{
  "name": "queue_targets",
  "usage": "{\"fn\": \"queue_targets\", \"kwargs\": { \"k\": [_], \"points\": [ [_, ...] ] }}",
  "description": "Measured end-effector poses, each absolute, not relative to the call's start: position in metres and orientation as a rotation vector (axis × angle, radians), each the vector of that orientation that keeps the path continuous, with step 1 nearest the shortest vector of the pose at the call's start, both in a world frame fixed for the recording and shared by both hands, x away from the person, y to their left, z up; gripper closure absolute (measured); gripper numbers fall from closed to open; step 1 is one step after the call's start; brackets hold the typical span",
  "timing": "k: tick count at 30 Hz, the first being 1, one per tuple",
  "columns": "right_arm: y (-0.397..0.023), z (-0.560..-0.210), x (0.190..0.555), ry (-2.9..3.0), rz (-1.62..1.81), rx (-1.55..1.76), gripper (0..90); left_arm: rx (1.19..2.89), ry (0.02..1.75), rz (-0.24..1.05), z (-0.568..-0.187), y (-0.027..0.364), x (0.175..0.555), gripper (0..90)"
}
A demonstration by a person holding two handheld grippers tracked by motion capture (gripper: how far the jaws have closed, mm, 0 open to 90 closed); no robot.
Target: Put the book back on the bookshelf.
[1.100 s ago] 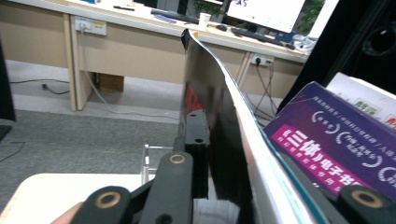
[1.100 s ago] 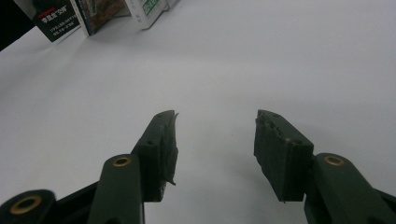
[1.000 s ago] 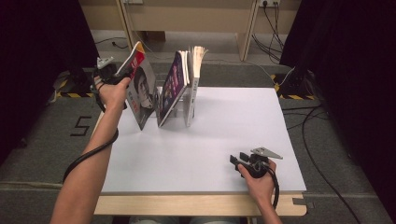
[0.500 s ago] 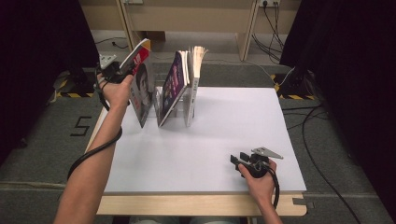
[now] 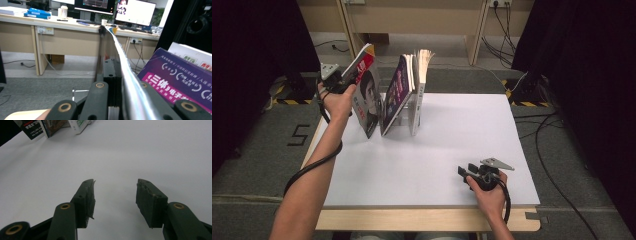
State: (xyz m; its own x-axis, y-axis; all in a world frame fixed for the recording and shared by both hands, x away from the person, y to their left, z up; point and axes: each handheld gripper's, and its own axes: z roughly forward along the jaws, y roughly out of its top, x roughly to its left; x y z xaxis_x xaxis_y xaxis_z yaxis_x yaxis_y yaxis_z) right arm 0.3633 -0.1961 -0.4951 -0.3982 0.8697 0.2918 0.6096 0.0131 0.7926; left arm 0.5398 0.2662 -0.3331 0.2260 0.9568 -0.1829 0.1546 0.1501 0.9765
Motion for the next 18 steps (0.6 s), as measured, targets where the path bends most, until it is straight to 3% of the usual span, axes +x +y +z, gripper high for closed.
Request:
{"fn": "queue_targets", "kwargs": {
  "k": [18],
  "points": [
    [-0.1967,-0.4948,0.3629,2.015,1.328,1.527,48.9,1.300,1.260,0.820,-0.3309,0.2697,0.5377,83.8]
  ]
}}
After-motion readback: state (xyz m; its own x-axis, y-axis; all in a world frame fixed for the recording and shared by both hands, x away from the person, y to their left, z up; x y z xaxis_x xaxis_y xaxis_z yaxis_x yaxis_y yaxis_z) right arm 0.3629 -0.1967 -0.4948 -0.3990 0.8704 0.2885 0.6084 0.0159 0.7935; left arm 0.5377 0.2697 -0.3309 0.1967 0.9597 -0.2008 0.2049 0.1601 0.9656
